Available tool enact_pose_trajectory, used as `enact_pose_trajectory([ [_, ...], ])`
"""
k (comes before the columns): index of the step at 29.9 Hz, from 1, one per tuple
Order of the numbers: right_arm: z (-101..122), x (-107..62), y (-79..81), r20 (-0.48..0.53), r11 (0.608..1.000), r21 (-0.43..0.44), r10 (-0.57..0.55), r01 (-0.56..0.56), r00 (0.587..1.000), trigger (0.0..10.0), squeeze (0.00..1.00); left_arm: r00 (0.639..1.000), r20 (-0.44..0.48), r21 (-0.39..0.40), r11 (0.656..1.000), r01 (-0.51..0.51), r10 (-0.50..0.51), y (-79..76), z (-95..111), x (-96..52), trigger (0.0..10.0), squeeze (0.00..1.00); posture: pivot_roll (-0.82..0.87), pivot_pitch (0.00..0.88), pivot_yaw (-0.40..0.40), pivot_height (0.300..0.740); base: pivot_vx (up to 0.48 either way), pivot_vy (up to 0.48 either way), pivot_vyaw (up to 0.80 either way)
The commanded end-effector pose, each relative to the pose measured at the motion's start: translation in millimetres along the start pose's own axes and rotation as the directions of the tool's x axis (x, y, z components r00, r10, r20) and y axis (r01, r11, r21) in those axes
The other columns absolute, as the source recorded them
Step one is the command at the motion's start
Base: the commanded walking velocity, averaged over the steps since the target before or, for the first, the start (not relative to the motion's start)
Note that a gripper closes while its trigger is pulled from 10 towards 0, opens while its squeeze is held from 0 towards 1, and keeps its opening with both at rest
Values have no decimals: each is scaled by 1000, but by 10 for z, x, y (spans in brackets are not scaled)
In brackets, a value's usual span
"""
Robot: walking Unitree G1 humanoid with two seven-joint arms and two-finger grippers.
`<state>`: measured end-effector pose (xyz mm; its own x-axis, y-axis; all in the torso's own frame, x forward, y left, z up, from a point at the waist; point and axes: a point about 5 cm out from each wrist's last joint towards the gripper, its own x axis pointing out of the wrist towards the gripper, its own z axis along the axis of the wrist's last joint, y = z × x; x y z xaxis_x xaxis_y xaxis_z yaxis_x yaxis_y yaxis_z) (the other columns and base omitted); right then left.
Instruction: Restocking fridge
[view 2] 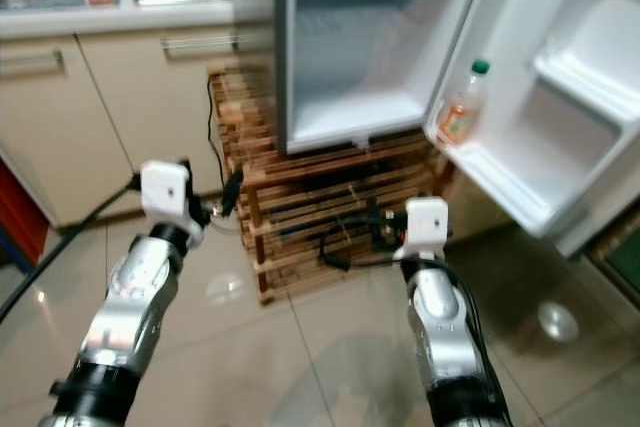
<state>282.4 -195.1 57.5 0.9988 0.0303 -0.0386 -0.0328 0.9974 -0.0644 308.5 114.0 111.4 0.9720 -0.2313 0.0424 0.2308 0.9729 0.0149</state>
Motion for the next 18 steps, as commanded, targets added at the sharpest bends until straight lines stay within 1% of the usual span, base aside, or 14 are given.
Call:
enact_pose_trajectory([
  [1,11,11,-15,-1,1000,-12,-2,2,1000,10000,0,1000,11,23,1000,-5,5,27,13,14,10000,0,-185,0,-35,740,0,-472,763],
  [5,-19,-17,-88,-15,1000,-19,-16,15,1000,10000,0,1000,8,10,1000,-8,8,19,-8,22,10000,0,-191,0,-34,740,0,-469,763],
  [11,-123,-86,-137,-61,999,-38,-10,8,998,10000,0,1000,15,8,1000,4,-4,-32,4,32,10000,0,-192,0,-26,740,0,-471,763],
  [12,-160,-115,-134,-80,999,-43,11,-14,997,10000,0,1000,15,9,1000,5,-5,-35,0,32,10000,0,-195,0,-21,740,0,-472,763],
  [13,-240,-179,-123,-122,996,-67,58,-67,991,10000,0,1000,14,8,1000,5,-5,-28,-4,32,10000,0,-197,0,-16,740,0,-469,781],
  [14,-303,-219,-132,-154,994,-65,78,-89,985,10000,0,1000,10,10,1000,4,-4,-22,-13,34,10000,0,-199,0,-12,740,0,-469,781],
  [15,-303,-219,-132,-154,994,-65,78,-89,985,10000,0,1000,10,10,1000,4,-4,-22,-13,34,10000,0,-199,0,-12,740,0,-469,781],
  [16,-459,-310,-187,-242,993,-58,90,-107,966,10000,0,1000,4,18,1000,6,-6,-16,-28,38,10000,0,-201,0,-10,740,0,-472,0],
  [17,-459,-310,-187,-242,993,-58,90,-107,966,10000,0,1000,4,18,1000,6,-6,-16,-28,38,10000,0,-201,0,-10,740,0,-472,0],
  [18,-535,-358,-221,-289,992,-56,88,-109,953,10000,0,1000,3,22,1000,8,-9,-15,-32,40,10000,0,-201,0,-10,740,0,-469,0],
])
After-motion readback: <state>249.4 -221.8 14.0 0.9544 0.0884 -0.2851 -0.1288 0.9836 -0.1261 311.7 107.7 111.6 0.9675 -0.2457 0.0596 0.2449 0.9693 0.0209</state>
